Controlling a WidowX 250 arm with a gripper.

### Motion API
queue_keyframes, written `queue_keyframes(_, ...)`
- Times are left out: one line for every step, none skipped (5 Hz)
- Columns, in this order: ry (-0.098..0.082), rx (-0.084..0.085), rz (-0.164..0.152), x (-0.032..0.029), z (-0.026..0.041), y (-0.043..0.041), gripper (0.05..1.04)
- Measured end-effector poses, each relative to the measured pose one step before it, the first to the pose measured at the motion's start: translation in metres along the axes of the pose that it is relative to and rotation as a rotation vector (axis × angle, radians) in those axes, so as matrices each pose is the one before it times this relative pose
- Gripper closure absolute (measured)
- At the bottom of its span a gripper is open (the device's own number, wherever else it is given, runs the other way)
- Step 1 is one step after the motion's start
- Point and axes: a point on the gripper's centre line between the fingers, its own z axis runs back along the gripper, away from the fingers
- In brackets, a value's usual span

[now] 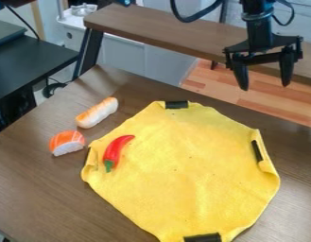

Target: Move the red figure from edge of the cloth to the left side of the table

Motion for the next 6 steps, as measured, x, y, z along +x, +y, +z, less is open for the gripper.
queue_keyframes(0.0452, 0.0249, 0.0152, -0.00585, -0.01958, 0.00973, 0.083)
queue_keyframes(0.0462, 0.0409, 0.0198, -0.01242, -0.01439, 0.02492, 0.083)
queue_keyframes(-0.0088, 0.0015, 0.0164, 0.00579, 0.00318, 0.00923, 0.083)
queue_keyframes(0.0008, 0.0092, -0.0009, -0.00131, -0.00147, 0.00019, 0.083)
queue_keyframes(0.0035, 0.1195, 0.0362, -0.01144, -0.00783, 0.02956, 0.083)
queue_keyframes(-0.0927, 0.1364, 0.0749, -0.01791, 0.01079, 0.04431, 0.083)
